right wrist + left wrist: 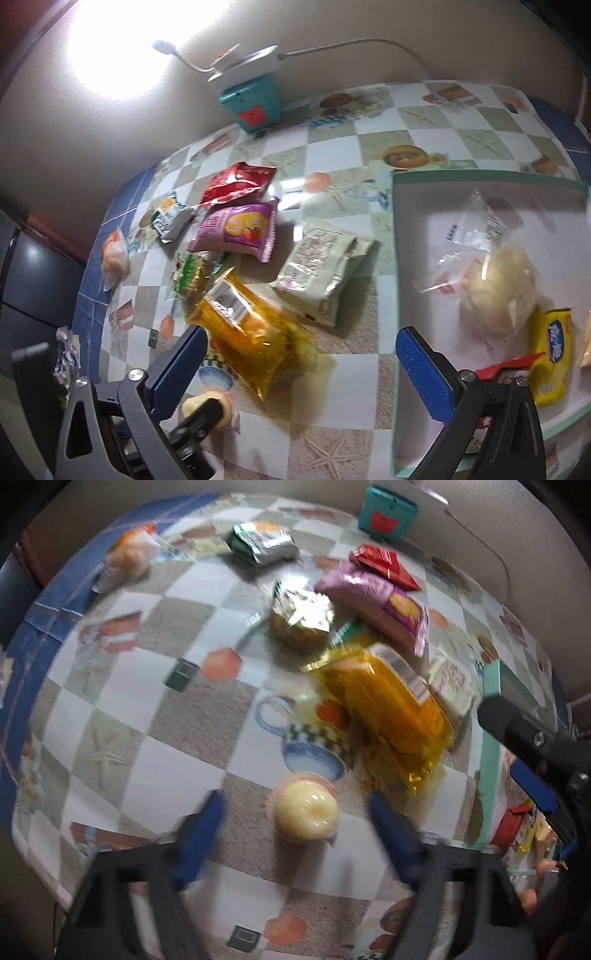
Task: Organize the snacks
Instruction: 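Grasp the cream bun cup with the left tool while the right tool grasps the orange translucent bag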
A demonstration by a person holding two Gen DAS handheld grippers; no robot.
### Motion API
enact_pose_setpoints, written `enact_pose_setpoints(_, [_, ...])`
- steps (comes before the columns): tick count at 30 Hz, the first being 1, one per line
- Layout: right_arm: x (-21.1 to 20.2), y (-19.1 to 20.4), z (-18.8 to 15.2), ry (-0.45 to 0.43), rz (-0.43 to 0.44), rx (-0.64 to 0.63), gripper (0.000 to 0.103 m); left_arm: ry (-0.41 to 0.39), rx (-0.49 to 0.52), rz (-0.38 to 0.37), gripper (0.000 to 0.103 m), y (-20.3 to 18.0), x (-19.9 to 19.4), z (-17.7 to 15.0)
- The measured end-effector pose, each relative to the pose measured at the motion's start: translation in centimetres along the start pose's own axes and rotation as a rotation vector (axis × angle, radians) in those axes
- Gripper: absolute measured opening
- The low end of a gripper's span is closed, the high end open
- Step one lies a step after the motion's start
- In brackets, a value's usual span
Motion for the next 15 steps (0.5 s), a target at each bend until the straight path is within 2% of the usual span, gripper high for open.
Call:
enact_pose_setpoints(2, [0.1,0.3,0.0,0.001,0.002,-0.011,0.103,0.02,-0.007,-0.01,0.063,0.1,0.4,0.0])
enact_pose_setpoints(6, [0.6,0.7,0.2,0.004,0.01,-0.018,0.103,0.018,0.003,-0.033,0.042,-0.1,0.3,-0.2])
enact_pose_setpoints(8, [0.8,0.7,0.3,0.008,0.014,-0.015,0.103,0.031,0.01,-0.043,0.037,-0.2,0.5,-0.4])
enact_pose_setpoints(12, [1.3,0.9,0.4,0.015,0.015,-0.018,0.103,0.017,-0.006,-0.055,0.036,0.0,0.3,-0.3])
enact_pose_setpoints(15, [1.8,1.3,0.6,0.019,0.012,-0.027,0.103,-0.002,-0.055,-0.064,0.036,1.5,-0.1,0.3])
Point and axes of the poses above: each gripper's, at about its wrist camera, not at the fingertips, and x roughly the way its jaws point, y to its left, z to its top, the point moved 5 cm from there along x, roughly the way its jaws point, and after that the axes turned 8 degrees about y, right-handed, at the moved point
